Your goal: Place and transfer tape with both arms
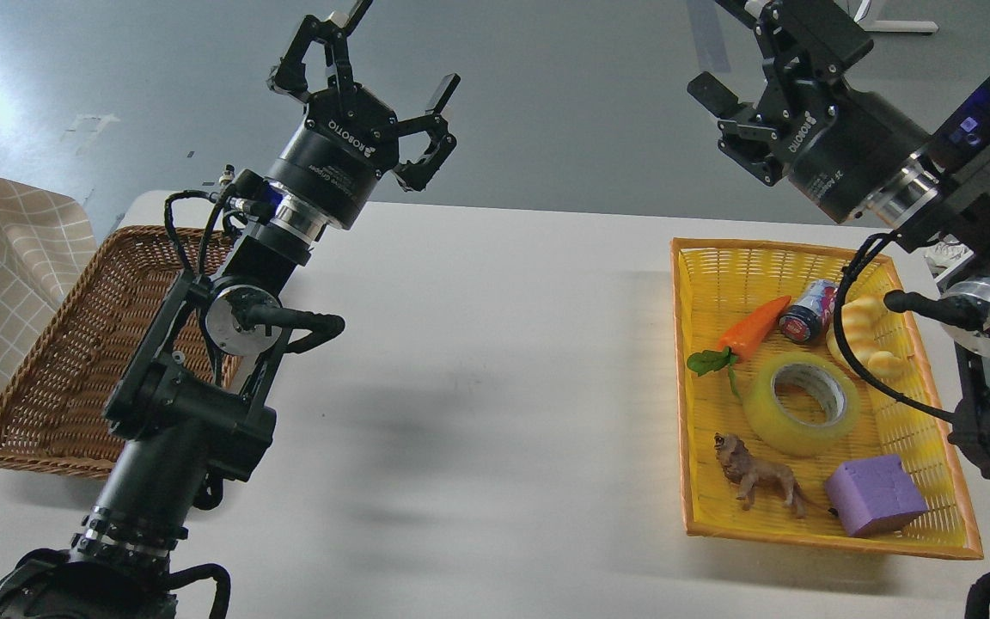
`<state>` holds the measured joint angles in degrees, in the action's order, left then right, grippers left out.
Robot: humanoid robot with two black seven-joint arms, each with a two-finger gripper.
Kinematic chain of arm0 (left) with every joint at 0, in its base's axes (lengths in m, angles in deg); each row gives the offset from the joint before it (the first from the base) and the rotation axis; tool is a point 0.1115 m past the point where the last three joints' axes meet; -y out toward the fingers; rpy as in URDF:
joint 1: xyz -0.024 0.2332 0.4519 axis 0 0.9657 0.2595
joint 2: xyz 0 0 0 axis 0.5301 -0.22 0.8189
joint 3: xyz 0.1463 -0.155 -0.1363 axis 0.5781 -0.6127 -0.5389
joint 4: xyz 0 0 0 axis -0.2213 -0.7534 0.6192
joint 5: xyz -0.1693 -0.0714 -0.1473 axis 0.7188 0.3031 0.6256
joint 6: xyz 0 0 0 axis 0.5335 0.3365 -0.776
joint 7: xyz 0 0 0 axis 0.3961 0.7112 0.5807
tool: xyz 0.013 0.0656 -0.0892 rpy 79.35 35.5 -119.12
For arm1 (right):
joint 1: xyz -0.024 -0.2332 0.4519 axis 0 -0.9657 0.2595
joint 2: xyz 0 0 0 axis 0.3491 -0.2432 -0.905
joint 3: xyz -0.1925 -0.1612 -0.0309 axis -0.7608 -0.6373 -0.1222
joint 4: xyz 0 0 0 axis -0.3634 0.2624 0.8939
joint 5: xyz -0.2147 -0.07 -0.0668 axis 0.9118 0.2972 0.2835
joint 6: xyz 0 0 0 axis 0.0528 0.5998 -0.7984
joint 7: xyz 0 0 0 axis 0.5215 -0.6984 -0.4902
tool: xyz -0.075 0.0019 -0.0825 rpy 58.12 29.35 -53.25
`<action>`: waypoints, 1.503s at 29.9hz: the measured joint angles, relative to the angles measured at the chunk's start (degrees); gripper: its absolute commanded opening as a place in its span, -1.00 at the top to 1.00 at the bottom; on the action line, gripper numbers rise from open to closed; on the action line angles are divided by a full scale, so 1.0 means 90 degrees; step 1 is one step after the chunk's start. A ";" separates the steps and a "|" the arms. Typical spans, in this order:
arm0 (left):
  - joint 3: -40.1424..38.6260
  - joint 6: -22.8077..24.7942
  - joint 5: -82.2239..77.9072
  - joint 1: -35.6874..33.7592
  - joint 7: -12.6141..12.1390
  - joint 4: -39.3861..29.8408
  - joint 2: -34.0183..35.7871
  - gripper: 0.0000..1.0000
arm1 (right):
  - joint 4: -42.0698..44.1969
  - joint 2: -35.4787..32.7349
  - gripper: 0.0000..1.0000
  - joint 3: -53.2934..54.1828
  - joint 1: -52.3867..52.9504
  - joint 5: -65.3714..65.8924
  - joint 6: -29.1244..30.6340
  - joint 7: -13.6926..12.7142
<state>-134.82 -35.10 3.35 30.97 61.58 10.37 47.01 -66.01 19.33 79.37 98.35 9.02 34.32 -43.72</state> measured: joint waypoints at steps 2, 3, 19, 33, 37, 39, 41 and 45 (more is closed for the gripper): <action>0.0016 0.0000 0.0000 0.0009 0.0000 0.0000 0.0001 -0.96 | -0.0143 -0.0428 -1.00 -0.0026 -0.0134 0.0207 -0.0006 0.0000; 0.0019 -0.0001 0.0000 0.0012 0.0000 0.0000 0.0001 -0.96 | -0.0187 -0.0608 -1.00 -0.0028 -0.0191 0.0295 -0.0006 0.0000; 0.0042 -0.0053 -0.0070 0.0122 0.0000 0.0000 0.0000 -0.96 | -0.0726 -0.3255 -1.00 -0.0043 -0.1611 0.1014 0.0072 0.0161; 0.0028 -0.0051 -0.0079 0.0225 -0.0002 0.0000 0.0001 -0.96 | -0.0522 -0.4115 -1.00 0.0239 -0.2167 0.1018 0.0124 0.1717; 0.0028 -0.0042 -0.0079 0.0243 -0.0002 0.0000 0.0001 -0.96 | -0.0443 -0.4023 -1.00 0.0360 -0.2194 0.0969 0.0124 0.1822; 0.0034 -0.0042 -0.0079 0.0249 -0.0002 0.0000 0.0001 -0.96 | -0.0440 -0.3997 -1.00 0.0490 -0.2197 0.0927 0.0124 0.1834; 0.0035 -0.0042 -0.0078 0.0258 -0.0002 0.0000 0.0001 -0.96 | -0.0436 -0.3990 -1.00 0.0763 -0.2219 0.0819 0.0124 0.1839; 0.0029 -0.0042 -0.0078 0.0266 -0.0002 0.0000 0.0001 -0.96 | -0.0381 -0.3987 -1.00 0.1041 -0.2265 0.0758 0.0122 0.1853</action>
<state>-134.56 -35.48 2.65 33.36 61.56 10.37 47.02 -69.44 -16.56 88.74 77.96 15.84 35.41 -27.05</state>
